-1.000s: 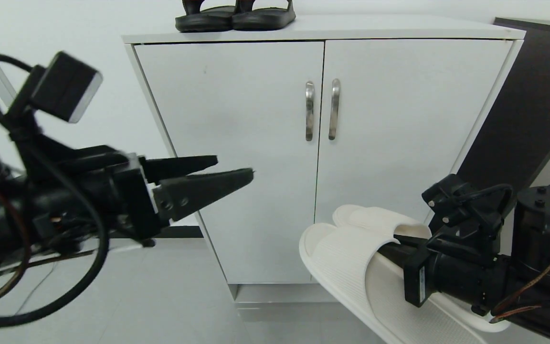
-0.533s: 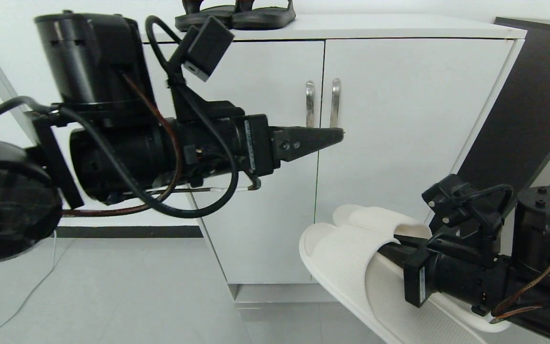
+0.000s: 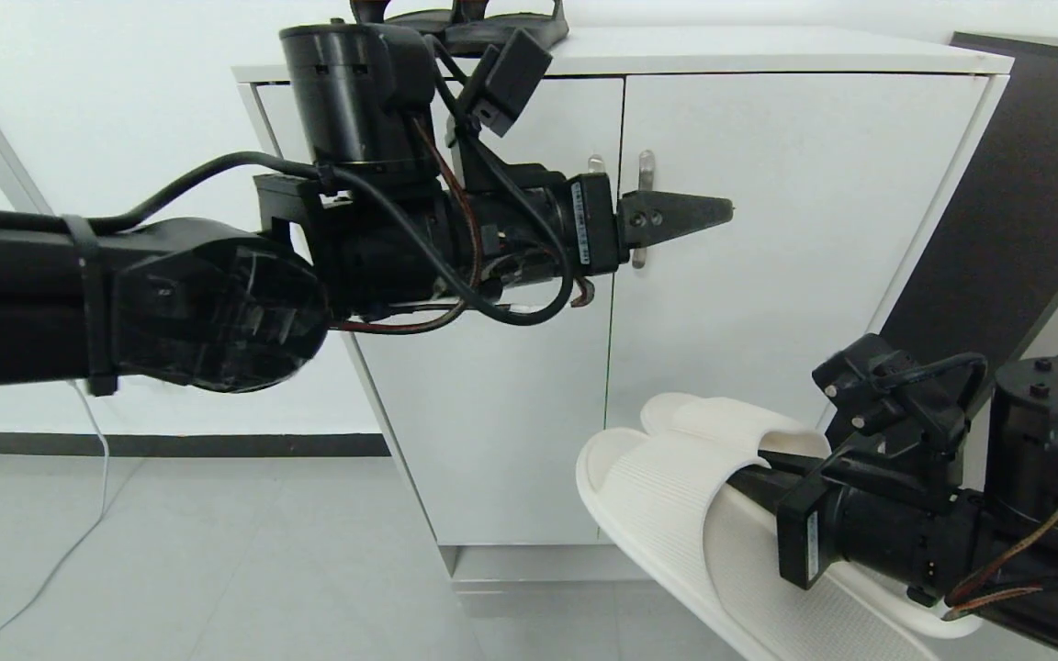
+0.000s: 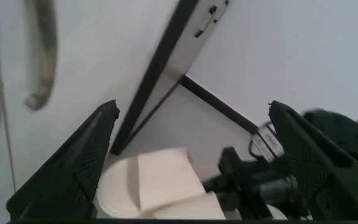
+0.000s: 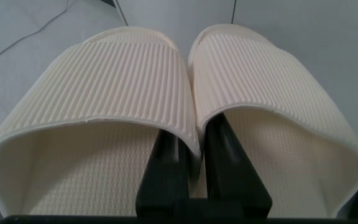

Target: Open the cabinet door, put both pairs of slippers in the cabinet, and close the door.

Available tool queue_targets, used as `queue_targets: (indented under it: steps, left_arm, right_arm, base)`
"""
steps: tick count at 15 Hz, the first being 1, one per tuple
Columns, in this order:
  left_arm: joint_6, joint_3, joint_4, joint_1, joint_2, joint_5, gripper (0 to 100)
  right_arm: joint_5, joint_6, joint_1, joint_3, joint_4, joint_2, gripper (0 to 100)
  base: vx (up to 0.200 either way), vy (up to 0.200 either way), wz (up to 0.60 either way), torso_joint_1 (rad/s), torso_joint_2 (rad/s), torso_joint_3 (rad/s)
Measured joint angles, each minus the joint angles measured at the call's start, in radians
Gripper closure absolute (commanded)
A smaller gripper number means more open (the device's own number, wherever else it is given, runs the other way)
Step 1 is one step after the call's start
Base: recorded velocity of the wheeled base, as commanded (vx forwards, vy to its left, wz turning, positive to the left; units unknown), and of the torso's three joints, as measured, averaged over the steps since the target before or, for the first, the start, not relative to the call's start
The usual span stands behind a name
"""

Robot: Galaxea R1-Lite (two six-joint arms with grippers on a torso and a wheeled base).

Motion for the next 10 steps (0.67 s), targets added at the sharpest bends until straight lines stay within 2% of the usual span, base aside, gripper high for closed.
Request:
queue_targets:
  steps: [4, 6, 10]
  left_arm:
    - [0.000, -0.061, 0.000, -0.018, 0.055, 0.088, 0]
    - [0.006, -0.072, -0.003, -0.019, 0.063, 0.147, 0]
    - [0.022, -0.090, -0.007, -0.019, 0.066, 0.226, 0]
  right_arm:
    - [0.000, 0.000, 0.000, 0.000, 0.000, -0.001, 100]
    - [-0.001, 0.000, -0.001, 0.001, 0.000, -0.003, 100]
    - [-0.002, 0.000, -0.006, 0.002, 0.000, -0.006, 100]
  base:
    - [0.000, 0.000, 0.00, 0.000, 0.00, 0.000]
    - [0.000, 0.000, 0.00, 0.000, 0.00, 0.000]
    - [0.000, 0.000, 0.00, 0.000, 0.00, 0.000]
